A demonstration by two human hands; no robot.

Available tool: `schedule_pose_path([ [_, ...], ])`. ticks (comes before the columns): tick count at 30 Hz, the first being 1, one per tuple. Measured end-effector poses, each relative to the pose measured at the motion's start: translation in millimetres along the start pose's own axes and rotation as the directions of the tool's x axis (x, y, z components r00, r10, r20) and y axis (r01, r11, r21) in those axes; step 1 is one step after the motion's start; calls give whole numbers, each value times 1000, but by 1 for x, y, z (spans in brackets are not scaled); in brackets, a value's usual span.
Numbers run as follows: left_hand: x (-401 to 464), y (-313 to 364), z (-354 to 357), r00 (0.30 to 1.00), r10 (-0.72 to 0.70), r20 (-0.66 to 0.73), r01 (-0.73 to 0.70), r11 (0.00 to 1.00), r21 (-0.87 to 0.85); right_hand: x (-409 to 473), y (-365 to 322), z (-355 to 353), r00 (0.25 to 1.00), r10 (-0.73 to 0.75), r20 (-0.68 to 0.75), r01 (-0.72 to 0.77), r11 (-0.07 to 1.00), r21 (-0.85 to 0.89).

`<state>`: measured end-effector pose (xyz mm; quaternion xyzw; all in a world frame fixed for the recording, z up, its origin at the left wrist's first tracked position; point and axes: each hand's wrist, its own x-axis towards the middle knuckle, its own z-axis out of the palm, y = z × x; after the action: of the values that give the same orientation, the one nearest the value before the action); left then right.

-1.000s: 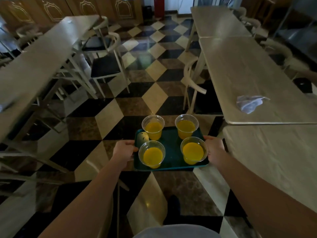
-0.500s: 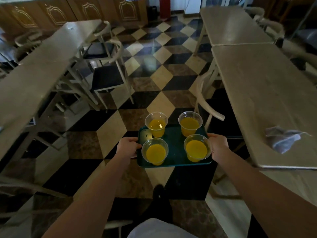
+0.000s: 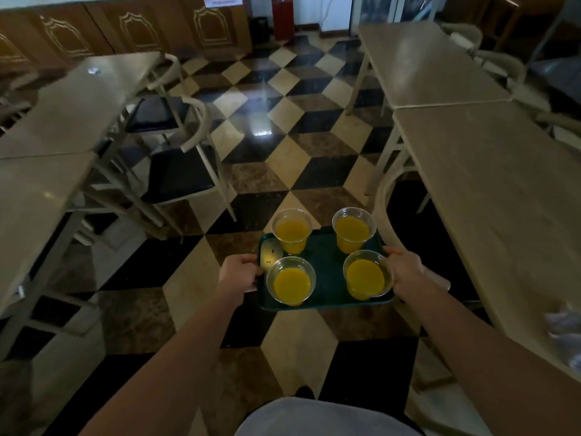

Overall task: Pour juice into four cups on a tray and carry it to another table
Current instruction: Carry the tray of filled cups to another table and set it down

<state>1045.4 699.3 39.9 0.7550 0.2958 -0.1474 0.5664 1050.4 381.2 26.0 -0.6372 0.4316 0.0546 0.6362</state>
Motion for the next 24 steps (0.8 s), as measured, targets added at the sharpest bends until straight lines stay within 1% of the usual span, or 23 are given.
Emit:
schedule_pose_path([
  [2,30,24,-1,1000,-13,16,13,1000,5,13,-23,18,1000,-6,-11,6,1000,11],
  [4,58,45,1,999,-21,26,21,999,31,26,-44,32,999,-19,40,19,1000,-2],
  [5,72,53,3,999,-25,27,24,999,31,37,-51,39,999,-10,36,10,1000,18],
  [7,99,72,12,999,-28,33,28,999,18,61,-68,52,999,2,-45,0,999,51],
  [9,125,90,23,999,-23,29,23,1000,8,89,-85,64,998,11,-61,-9,999,45],
  [12,164,121,41,999,-26,30,26,1000,1,134,-115,80,1000,19,-25,-19,1000,-13],
  [16,219,169,65,998,-66,9,66,998,-17,187,-166,102,999,-6,34,10,995,-97],
  [18,244,194,76,997,-74,7,74,997,-17,207,-195,113,998,-11,67,19,992,-126],
  [19,257,207,81,997,-69,17,69,997,-23,216,-210,119,997,-18,75,25,995,-100],
  [22,295,245,98,999,-37,24,37,999,-17,250,-251,133,999,30,14,-30,999,-27],
  [24,319,272,110,999,-13,29,13,1000,6,273,-274,141,1000,16,-5,-16,999,-40],
])
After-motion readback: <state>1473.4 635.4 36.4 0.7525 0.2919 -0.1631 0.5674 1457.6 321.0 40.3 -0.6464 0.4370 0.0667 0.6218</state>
